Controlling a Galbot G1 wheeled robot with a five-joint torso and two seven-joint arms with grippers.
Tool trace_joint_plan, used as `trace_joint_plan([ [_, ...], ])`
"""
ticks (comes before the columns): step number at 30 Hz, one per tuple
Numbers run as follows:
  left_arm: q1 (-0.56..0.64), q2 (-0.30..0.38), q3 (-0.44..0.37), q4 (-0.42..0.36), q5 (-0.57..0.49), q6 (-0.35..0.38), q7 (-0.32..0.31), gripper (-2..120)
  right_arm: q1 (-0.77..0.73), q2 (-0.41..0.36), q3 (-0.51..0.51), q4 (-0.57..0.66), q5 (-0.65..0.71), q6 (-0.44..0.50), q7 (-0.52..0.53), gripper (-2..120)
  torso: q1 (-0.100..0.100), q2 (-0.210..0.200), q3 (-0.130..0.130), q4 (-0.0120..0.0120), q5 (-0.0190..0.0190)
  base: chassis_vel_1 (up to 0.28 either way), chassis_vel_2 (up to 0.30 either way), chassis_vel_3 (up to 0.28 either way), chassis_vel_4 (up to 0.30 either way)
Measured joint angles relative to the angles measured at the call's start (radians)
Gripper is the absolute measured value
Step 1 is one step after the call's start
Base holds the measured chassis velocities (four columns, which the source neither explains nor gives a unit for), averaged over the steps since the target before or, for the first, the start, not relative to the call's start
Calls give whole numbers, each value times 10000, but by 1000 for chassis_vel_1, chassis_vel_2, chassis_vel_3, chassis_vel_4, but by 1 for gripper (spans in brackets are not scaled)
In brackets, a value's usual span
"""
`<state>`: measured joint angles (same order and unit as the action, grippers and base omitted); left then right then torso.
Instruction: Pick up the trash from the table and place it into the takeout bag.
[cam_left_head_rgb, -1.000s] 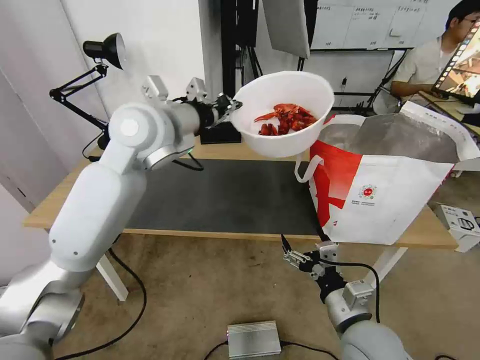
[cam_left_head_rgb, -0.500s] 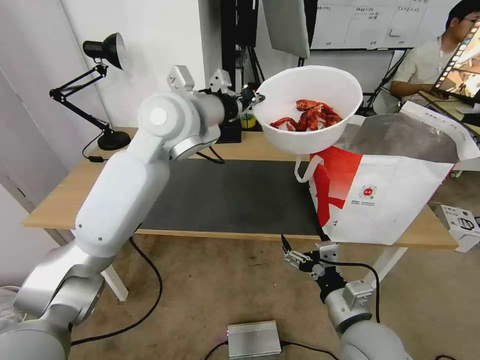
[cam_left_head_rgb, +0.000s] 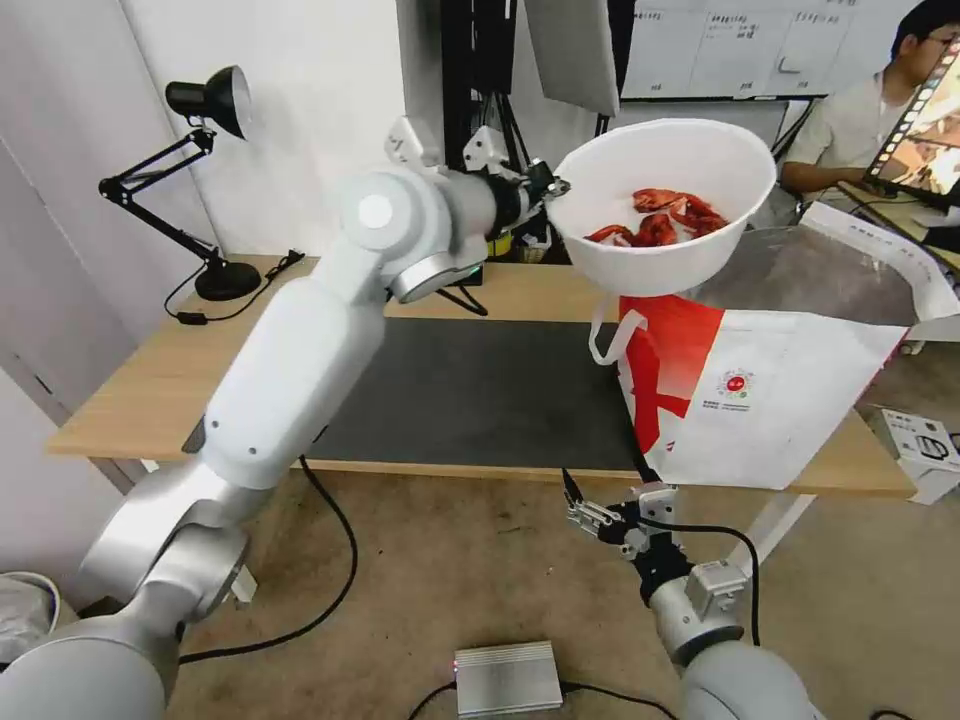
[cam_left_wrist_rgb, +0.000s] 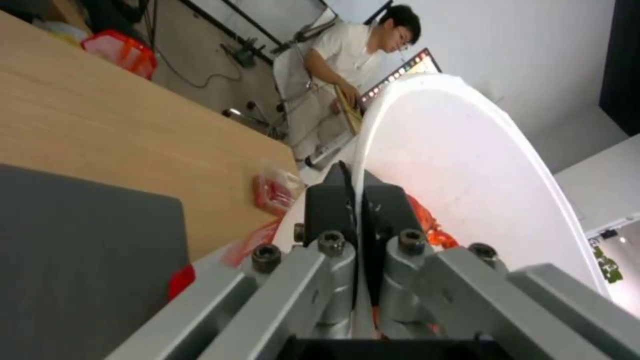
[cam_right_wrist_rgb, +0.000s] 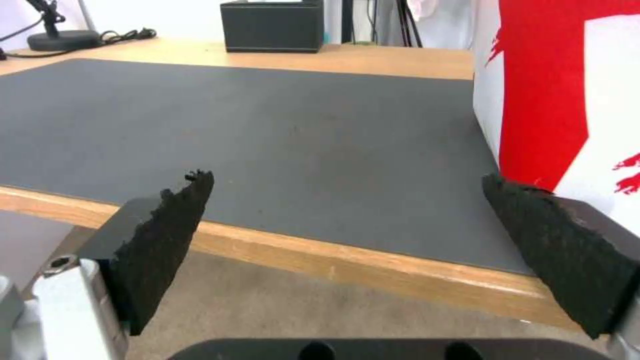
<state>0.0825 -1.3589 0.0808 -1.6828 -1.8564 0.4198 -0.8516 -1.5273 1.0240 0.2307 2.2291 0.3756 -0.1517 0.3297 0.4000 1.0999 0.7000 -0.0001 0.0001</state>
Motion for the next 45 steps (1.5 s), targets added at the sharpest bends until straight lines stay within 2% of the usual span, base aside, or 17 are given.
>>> trace_joint_plan([
  [11, -239, -880, 110, 793, 476, -22, 314, 0, 0, 0, 0, 0, 0, 0, 0, 100, 0, 0, 0, -1, 0, 0, 0, 0, 0],
  [27, -202, -1710, 401, 1298, 995, -290, 502, 0, 0, 0, 0, -1, 0, 0, 0, 100, 0, 0, 0, 0, 0, 0, 0, 0, 0],
  [45, 207, -1694, 800, 1272, 1387, -402, 540, 0, 0, 0, 0, 0, 0, 0, 0, 100, 0, 2, 0, 0, -2, 0, 0, 0, 0],
])
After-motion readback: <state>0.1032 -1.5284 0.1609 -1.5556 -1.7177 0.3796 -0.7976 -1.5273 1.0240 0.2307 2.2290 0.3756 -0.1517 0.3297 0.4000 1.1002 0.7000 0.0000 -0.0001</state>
